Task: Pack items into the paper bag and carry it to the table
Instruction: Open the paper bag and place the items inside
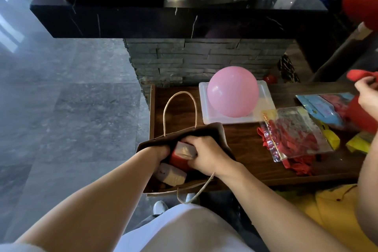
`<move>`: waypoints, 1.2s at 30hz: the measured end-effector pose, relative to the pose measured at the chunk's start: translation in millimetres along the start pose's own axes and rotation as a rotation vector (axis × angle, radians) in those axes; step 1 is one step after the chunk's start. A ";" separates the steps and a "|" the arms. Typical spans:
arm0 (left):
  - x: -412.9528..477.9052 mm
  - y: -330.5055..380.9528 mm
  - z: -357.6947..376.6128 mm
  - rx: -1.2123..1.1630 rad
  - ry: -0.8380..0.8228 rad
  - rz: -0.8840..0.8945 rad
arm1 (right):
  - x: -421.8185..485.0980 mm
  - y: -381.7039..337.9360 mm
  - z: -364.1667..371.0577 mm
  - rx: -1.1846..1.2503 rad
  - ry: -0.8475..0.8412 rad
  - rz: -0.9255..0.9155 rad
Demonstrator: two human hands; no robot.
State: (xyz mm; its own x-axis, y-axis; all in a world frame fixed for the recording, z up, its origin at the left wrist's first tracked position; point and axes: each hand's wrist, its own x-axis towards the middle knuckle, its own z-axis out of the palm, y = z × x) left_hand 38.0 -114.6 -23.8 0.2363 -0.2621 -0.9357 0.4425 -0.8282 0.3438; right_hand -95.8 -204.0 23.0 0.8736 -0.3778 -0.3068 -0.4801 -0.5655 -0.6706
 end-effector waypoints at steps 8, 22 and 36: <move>1.0 -2.4 0.8 -0.123 -0.044 -0.175 | 1.2 4.1 -19.9 0.002 0.068 -0.010; 2.9 0.6 -1.6 -0.309 0.066 -0.092 | 30.6 -1.4 19.9 0.083 -0.072 0.046; -7.9 11.1 -5.7 -0.272 0.110 -0.107 | 51.5 12.7 36.7 0.290 -0.066 0.515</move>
State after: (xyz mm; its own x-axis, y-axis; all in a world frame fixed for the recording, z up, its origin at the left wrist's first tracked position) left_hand 46.0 -118.9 -12.1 0.2616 -0.1132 -0.9585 0.6814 -0.6816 0.2665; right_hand -53.9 -203.8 -26.1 0.5418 -0.4985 -0.6768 -0.8101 -0.0951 -0.5785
